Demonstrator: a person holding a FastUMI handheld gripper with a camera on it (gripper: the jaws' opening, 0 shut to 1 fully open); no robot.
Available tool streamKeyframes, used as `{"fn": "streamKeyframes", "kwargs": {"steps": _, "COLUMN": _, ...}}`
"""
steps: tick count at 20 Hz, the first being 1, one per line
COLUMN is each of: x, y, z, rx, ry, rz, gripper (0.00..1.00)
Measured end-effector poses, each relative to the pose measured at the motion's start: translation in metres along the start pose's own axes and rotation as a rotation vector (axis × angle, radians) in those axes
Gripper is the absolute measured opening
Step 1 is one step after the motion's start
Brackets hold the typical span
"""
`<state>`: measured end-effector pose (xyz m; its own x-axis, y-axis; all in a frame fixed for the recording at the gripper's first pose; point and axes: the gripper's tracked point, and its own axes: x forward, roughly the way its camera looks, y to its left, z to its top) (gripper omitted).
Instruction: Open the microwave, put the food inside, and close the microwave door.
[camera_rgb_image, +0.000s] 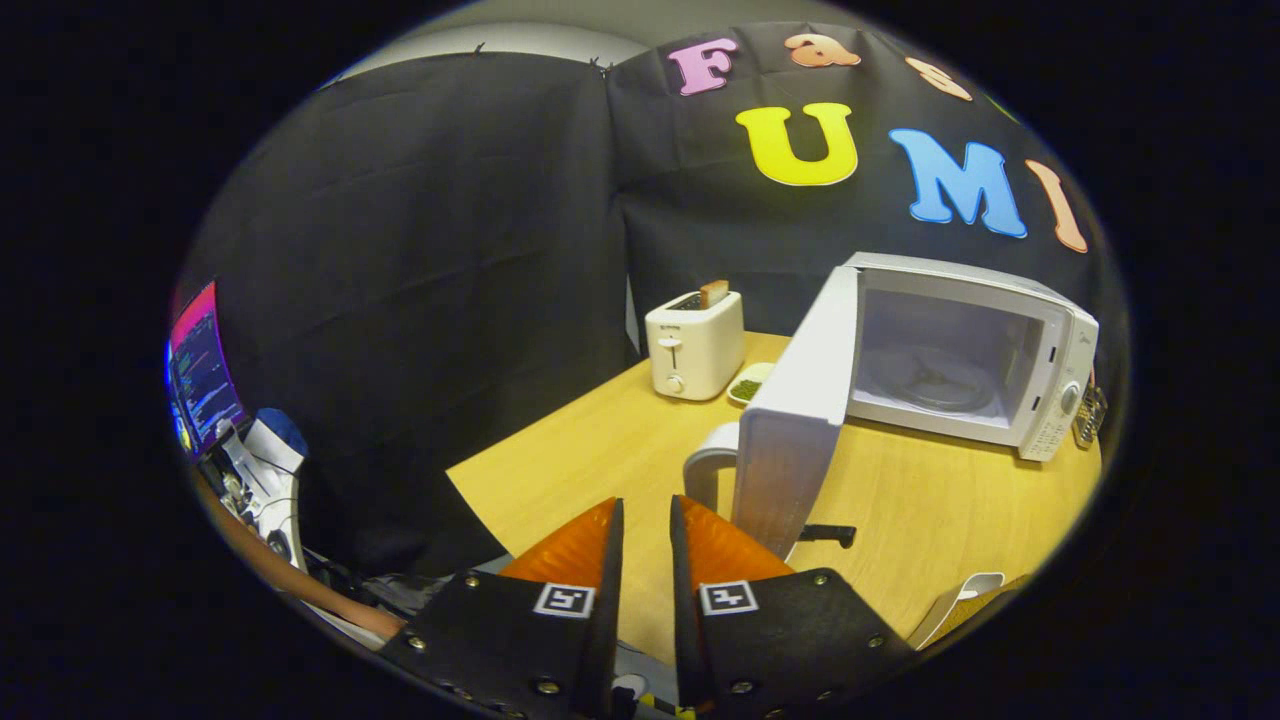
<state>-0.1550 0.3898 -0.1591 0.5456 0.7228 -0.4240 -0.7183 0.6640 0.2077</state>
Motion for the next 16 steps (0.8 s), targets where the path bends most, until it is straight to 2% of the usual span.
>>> {"fn": "streamKeyframes", "kwargs": {"steps": 1, "x": -0.004, "y": 0.009, "z": 0.009, "rx": 0.005, "ry": -0.016, "rz": 0.044, "gripper": 0.43}}
{"fn": "streamKeyframes", "kwargs": {"steps": 2, "x": -0.011, "y": 0.016, "z": 0.017, "rx": 0.010, "ry": -0.029, "rz": 0.088, "gripper": 0.57}}
{"fn": "streamKeyframes", "kwargs": {"steps": 3, "x": -0.015, "y": 0.023, "z": 0.024, "rx": 0.013, "ry": -0.045, "rz": 0.120, "gripper": 0.81}}
{"fn": "streamKeyframes", "kwargs": {"steps": 5, "x": -0.029, "y": 0.028, "z": 0.045, "rx": -0.004, "ry": -0.079, "rz": 0.159, "gripper": 0.96}}
{"fn": "streamKeyframes", "kwargs": {"steps": 9, "x": -0.062, "y": 0.018, "z": 0.084, "rx": -0.023, "ry": -0.150, "rz": 0.185, "gripper": 0.97}}
{"fn": "streamKeyframes", "kwargs": {"steps": 12, "x": -0.087, "y": -0.004, "z": 0.105, "rx": -0.018, "ry": -0.195, "rz": 0.159, "gripper": 0.97}}
{"fn": "streamKeyframes", "kwargs": {"steps": 16, "x": -0.115, "y": -0.051, "z": 0.110, "rx": -0.015, "ry": -0.207, "rz": 0.092, "gripper": 0.97}}
